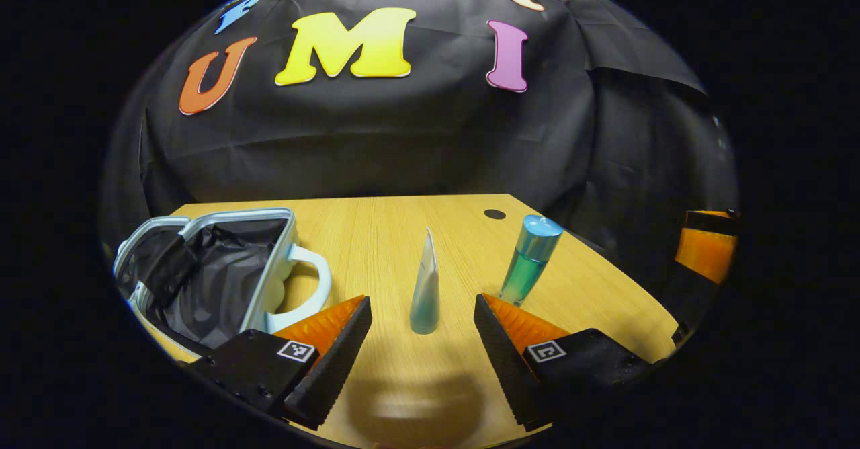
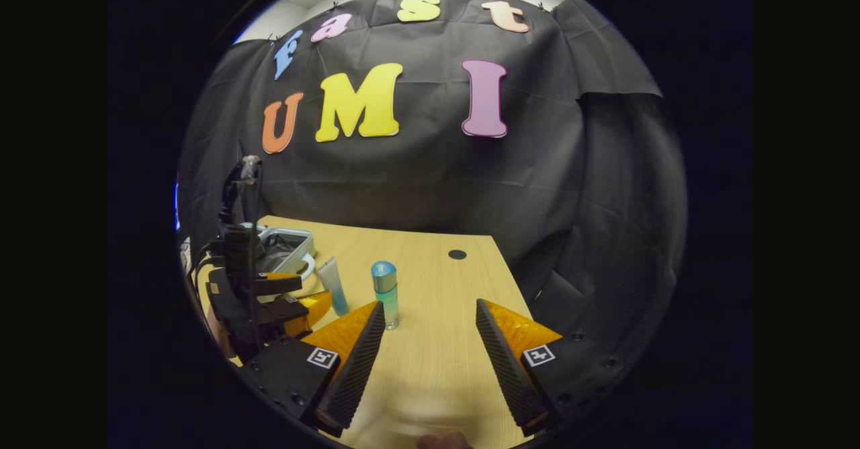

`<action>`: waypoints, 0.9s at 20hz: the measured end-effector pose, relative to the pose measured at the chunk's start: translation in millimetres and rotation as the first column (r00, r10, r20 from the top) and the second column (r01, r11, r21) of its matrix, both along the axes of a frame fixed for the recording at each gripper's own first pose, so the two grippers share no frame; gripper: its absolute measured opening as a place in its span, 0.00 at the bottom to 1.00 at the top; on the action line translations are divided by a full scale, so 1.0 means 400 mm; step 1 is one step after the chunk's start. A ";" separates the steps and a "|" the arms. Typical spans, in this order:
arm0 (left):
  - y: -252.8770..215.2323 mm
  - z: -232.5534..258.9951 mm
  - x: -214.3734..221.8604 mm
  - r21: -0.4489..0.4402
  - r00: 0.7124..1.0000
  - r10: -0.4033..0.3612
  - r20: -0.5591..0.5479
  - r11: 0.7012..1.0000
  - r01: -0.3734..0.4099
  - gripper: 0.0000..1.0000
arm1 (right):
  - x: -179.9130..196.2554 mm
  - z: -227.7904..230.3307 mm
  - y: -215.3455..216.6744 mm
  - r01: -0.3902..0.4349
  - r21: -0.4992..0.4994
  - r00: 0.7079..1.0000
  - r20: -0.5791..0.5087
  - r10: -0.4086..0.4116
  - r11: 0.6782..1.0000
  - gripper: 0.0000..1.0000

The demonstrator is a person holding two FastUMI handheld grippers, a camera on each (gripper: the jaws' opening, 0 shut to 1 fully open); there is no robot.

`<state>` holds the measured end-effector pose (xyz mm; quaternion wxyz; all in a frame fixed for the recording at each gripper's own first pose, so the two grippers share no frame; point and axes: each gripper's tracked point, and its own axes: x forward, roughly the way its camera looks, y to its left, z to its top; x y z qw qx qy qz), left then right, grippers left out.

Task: First open the suitcase, pack the skin care products into it, and then close the suitcase.

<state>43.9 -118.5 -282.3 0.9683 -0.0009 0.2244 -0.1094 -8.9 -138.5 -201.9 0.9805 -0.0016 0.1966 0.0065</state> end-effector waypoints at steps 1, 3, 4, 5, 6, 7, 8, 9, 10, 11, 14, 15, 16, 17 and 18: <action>0.000 -0.015 0.012 0.002 1.000 0.008 -0.010 1.000 -0.008 0.98 | 0.000 -0.008 -0.005 0.001 -0.002 1.000 -0.007 -0.001 1.000 0.81; 0.001 -0.045 0.035 0.008 0.999 0.021 -0.033 1.000 -0.021 0.89 | 0.002 -0.012 -0.014 0.002 -0.004 1.000 -0.014 -0.002 1.000 0.81; 0.001 -0.062 0.047 0.008 0.999 0.023 -0.042 1.000 -0.023 0.97 | 0.004 -0.013 -0.016 0.001 -0.006 1.000 -0.016 -0.001 1.000 0.81; 0.000 -0.075 0.053 0.007 0.998 0.025 -0.053 1.000 -0.025 0.96 | 0.004 -0.016 -0.018 0.000 -0.008 1.000 -0.019 -0.001 1.000 0.81; 0.003 -0.086 0.060 0.011 0.997 0.032 -0.064 0.999 -0.031 0.91 | 0.005 -0.020 -0.019 -0.001 -0.007 1.000 -0.023 0.001 1.000 0.81; 0.003 -0.093 0.063 0.008 0.997 0.034 -0.071 0.999 -0.033 0.87 | 0.005 -0.024 -0.021 -0.002 -0.006 1.000 -0.027 0.002 1.000 0.81; 0.003 -0.095 0.065 0.004 0.996 0.034 -0.077 0.999 -0.034 0.81 | 0.006 -0.025 -0.020 -0.004 -0.006 1.000 -0.029 0.004 1.000 0.82; 0.004 -0.096 0.066 0.001 0.996 0.037 -0.079 0.999 -0.037 0.78 | 0.008 -0.029 -0.017 -0.006 -0.006 0.999 -0.031 0.006 1.000 0.81; -0.003 -0.103 0.074 0.000 0.996 0.034 -0.084 0.999 -0.034 0.73 | 0.010 -0.029 -0.017 -0.008 -0.006 0.999 -0.034 0.008 1.000 0.81; -0.007 -0.108 0.077 0.000 0.996 0.026 -0.089 1.000 -0.026 0.70 | 0.010 -0.034 -0.015 -0.011 -0.004 0.999 -0.036 0.010 1.000 0.81; -0.026 -0.114 0.079 -0.006 0.995 -0.006 -0.102 1.000 0.005 0.56 | 0.019 -0.038 -0.007 -0.017 -0.002 0.999 -0.043 0.017 1.000 0.81; -0.024 -0.114 0.083 -0.002 0.995 -0.005 -0.104 1.000 0.005 0.51 | 0.022 -0.042 -0.005 -0.019 -0.002 0.999 -0.045 0.019 1.000 0.81; -0.022 -0.116 0.084 -0.005 0.994 -0.005 -0.109 1.000 0.005 0.43 | 0.027 -0.046 -0.002 -0.022 -0.002 0.999 -0.049 0.022 1.000 0.81; -0.018 -0.113 0.079 -0.011 0.993 -0.001 -0.116 1.000 0.000 0.42 | 0.032 -0.055 0.001 -0.025 -0.003 0.998 -0.053 0.025 1.000 0.81; -0.009 -0.105 0.075 -0.019 0.993 0.007 -0.120 1.000 -0.009 0.48 | 0.036 -0.061 0.009 -0.031 -0.001 0.998 -0.059 0.031 1.000 0.81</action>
